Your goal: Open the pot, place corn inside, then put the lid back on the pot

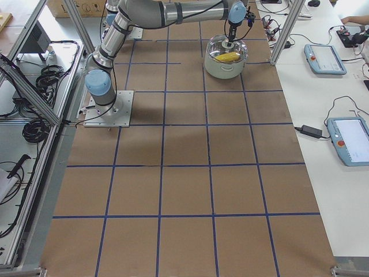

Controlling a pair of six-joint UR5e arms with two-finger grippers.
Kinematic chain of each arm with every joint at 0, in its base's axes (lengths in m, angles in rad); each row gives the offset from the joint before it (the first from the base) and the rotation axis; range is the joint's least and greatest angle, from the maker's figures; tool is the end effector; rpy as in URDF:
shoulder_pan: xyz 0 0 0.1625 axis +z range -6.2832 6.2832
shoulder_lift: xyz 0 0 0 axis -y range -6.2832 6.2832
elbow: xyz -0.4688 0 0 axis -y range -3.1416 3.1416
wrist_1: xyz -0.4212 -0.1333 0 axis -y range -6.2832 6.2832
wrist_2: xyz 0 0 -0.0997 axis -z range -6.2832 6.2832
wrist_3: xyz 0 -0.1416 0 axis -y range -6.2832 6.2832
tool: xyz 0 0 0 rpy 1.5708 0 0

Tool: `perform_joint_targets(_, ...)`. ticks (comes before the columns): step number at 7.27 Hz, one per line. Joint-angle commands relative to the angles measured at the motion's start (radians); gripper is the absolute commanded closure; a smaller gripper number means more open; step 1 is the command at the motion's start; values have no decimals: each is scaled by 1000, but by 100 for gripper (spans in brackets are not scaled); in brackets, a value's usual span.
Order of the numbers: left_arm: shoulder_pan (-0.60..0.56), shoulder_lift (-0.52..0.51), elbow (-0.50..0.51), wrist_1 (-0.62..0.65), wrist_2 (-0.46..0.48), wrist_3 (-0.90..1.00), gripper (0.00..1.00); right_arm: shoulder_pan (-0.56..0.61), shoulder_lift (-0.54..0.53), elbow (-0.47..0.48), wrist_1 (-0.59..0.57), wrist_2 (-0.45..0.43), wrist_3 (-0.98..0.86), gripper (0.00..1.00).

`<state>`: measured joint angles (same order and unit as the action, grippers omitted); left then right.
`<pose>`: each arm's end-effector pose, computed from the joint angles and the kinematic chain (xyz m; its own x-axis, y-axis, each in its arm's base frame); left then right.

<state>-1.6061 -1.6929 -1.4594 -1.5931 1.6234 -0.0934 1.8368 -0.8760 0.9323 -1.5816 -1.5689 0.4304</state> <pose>-0.1460 -0.5685 0.4787 -0.9969 -0.0563 -0.0554 -0.0579 0.9979 0.0280 0.3428 -0.7501 0.3529 -0.9864 0.1633 0.0173 0.1639 0.9856 0.0421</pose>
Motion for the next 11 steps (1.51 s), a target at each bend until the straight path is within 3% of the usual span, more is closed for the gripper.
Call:
perform_joint_targets(1, 0, 1, 4, -7, -2, 0, 0, -1, 2, -1, 3, 1, 7, 53)
perform_joint_targets(3, 0, 10, 2, -8, -1, 0, 0, 5, 3, -3, 8, 0, 8, 9)
perform_joint_targets(5, 0, 13, 2, -8, -2, 0, 0, -1, 2, -20, -4, -2, 4, 1)
perform_joint_targets(8, -2, 25, 2, -8, -1, 1, 0, -69, -47, -47, 8, 3, -159, 1)
perform_joint_targets(9, -5, 25, 2, -7, -2, 0, 0, -105, -91, -35, 55, 0, -217, 1)
perform_joint_targets(11, -5, 27, 2, -8, -4, 0, 0, -164, -182, -30, 264, -5, -376, 1)
